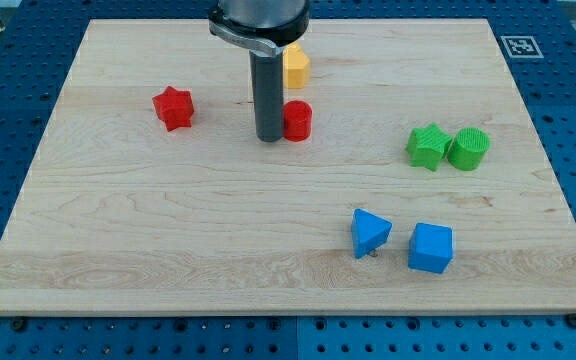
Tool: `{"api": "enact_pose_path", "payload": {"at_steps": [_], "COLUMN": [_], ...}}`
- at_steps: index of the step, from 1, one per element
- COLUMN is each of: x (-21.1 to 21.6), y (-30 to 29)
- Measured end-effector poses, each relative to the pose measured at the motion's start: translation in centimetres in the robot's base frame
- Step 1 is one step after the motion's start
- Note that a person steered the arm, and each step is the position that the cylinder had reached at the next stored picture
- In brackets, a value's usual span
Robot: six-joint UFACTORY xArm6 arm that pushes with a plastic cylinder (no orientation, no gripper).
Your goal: Move the red circle close to the green star
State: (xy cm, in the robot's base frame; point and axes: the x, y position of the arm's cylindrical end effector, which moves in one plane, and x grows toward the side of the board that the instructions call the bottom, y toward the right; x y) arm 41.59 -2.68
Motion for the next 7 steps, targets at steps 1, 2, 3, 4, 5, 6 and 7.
{"api": "enact_pose_path", "payload": {"at_steps": [1, 2, 3, 4, 5, 6, 7], "x": [0.0, 0.0, 0.0, -0.1, -1.8, -3.9, -3.9], "y": [0.0, 3.7, 5.5, 5.2, 3.4, 3.4, 7.4]}}
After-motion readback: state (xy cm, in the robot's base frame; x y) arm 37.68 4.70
